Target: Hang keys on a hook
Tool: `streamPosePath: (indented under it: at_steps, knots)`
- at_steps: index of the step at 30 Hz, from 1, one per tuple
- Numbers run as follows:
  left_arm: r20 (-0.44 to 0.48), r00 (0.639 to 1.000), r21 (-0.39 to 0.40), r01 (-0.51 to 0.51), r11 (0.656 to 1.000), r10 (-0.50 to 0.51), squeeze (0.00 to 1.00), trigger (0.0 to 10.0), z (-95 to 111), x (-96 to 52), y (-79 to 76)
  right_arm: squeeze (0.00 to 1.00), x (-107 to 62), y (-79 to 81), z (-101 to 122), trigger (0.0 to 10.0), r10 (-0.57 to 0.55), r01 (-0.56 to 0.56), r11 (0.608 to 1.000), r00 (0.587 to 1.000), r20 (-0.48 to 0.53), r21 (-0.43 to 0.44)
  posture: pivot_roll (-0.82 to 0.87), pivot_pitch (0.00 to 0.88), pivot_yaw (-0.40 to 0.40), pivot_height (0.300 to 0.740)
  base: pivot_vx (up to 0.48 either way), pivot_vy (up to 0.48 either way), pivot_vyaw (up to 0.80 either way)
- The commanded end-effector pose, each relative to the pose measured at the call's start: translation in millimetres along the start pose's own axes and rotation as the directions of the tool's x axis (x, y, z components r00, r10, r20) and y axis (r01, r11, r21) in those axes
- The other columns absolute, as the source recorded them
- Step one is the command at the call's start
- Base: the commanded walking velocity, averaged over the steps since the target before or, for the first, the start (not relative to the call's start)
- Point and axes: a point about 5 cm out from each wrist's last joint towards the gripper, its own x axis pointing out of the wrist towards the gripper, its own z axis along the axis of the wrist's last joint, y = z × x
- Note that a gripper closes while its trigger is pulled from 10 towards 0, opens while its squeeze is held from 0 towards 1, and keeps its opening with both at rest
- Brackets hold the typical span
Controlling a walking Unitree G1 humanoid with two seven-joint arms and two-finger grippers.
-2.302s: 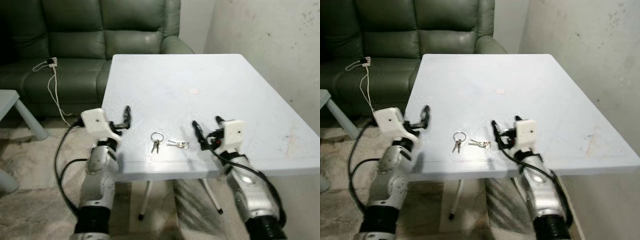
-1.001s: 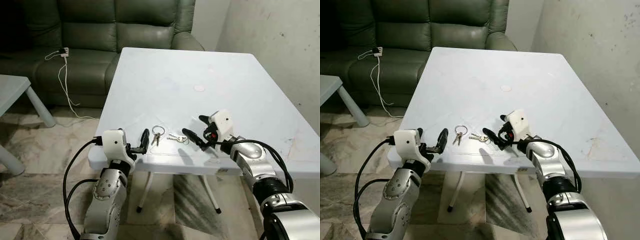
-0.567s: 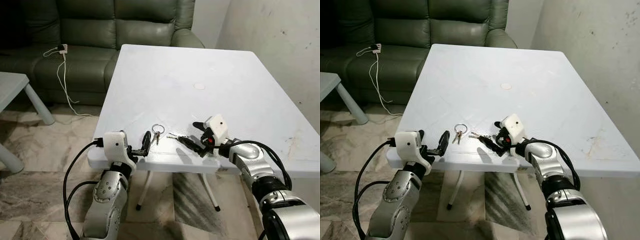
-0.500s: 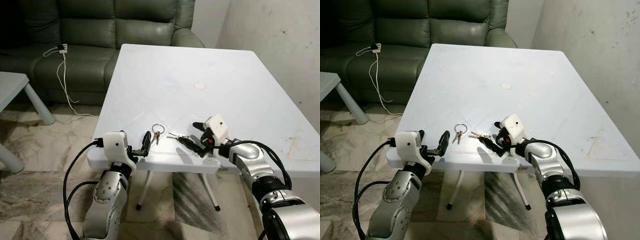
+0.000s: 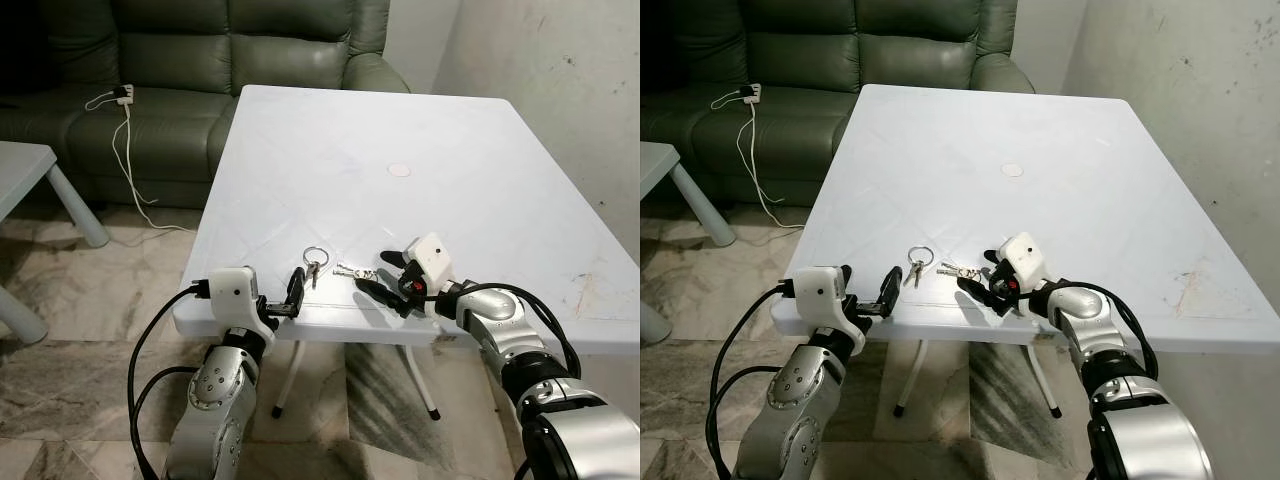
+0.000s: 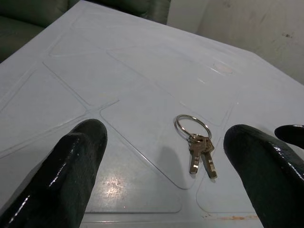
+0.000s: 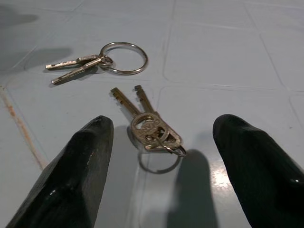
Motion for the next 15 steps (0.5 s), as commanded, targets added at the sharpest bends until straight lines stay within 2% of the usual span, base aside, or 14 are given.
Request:
streamPosePath:
  at_steps: [1,4,6,7,8,9,10,11,12,13,14,15]
  knots:
    - [0.020,1.000,-0.055,0.023,0.998,-0.022,0.00,10.0,3.4,0.6,-16.6,0.00,1.0,-2.5,4.6,7.8,0.011,-0.012,1.000,1.000,-0.004,-0.021,0.08,0.072,-0.110,0.740,0.000,0.000,0.00]
    - [0.017,1.000,-0.060,0.021,0.998,-0.020,0.00,10.0,3.0,-0.2,-17.2,0.00,1.5,-1.6,3.8,4.8,0.015,-0.015,1.000,1.000,-0.008,-0.024,0.08,0.071,-0.111,0.740,0.000,0.000,0.00]
    - [0.017,1.000,-0.062,0.020,0.998,-0.019,0.00,10.0,3.0,-0.2,-17.4,0.00,1.8,-1.4,3.8,4.7,0.015,-0.016,1.000,1.000,-0.008,-0.025,0.08,0.071,-0.113,0.740,0.000,0.000,0.00]
    - [0.017,1.000,-0.062,0.021,0.998,-0.020,0.00,10.0,3.1,-0.3,-17.5,0.00,1.9,-1.2,3.8,0.5,0.018,-0.018,1.000,1.000,-0.008,-0.025,0.08,0.071,-0.113,0.740,0.000,0.000,0.00]
    - [0.017,1.000,-0.061,0.021,0.998,-0.020,0.00,10.0,3.1,-0.5,-17.6,0.00,2.1,-0.9,3.7,0.0,0.019,-0.019,0.999,1.000,-0.007,-0.025,0.08,0.070,-0.113,0.740,0.000,0.000,0.00]
    - [0.017,1.000,-0.062,0.020,0.998,-0.019,0.00,10.0,3.2,-0.4,-17.6,0.00,2.4,-0.9,3.8,1.5,0.016,-0.016,0.999,1.000,-0.009,-0.030,0.08,0.070,-0.113,0.740,0.000,0.000,0.00]
    - [0.017,1.000,-0.063,0.019,0.998,-0.018,0.00,10.0,3.3,-0.3,-17.5,0.00,2.6,-0.4,3.8,0.0,0.020,-0.020,0.999,1.000,-0.008,-0.029,0.08,0.070,-0.112,0.740,0.000,0.000,0.00]
    - [0.017,1.000,-0.064,0.018,0.998,-0.017,0.00,10.0,3.5,-0.2,-17.4,0.00,2.9,0.0,3.6,0.0,0.021,-0.021,0.999,1.000,-0.009,-0.029,0.08,0.070,-0.112,0.740,0.000,0.000,0.00]
    - [0.017,1.000,-0.064,0.018,0.998,-0.017,0.00,10.0,3.7,-0.1,-17.4,0.00,3.3,0.3,3.5,0.4,0.021,-0.021,0.999,1.000,-0.010,-0.030,0.08,0.070,-0.112,0.740,0.000,0.000,0.00]
    - [0.017,1.000,-0.065,0.018,0.998,-0.016,0.00,10.0,3.7,-0.3,-17.6,0.00,3.5,0.5,3.2,2.1,0.018,-0.019,0.999,1.000,-0.013,-0.035,0.09,0.069,-0.113,0.740,0.000,0.000,0.00]
    - [0.017,1.000,-0.065,0.018,0.998,-0.016,0.00,10.0,3.7,-0.4,-17.7,0.00,3.6,0.5,3.0,2.1,0.015,-0.016,0.999,1.000,-0.016,-0.038,0.09,0.069,-0.113,0.740,0.000,0.000,0.00]
    - [0.017,1.000,-0.066,0.017,0.998,-0.016,0.00,10.0,3.7,-0.7,-17.9,0.00,3.7,0.6,2.8,9.5,0.016,-0.017,0.999,1.000,-0.017,-0.038,0.09,0.071,-0.114,0.740,0.000,0.000,0.00]
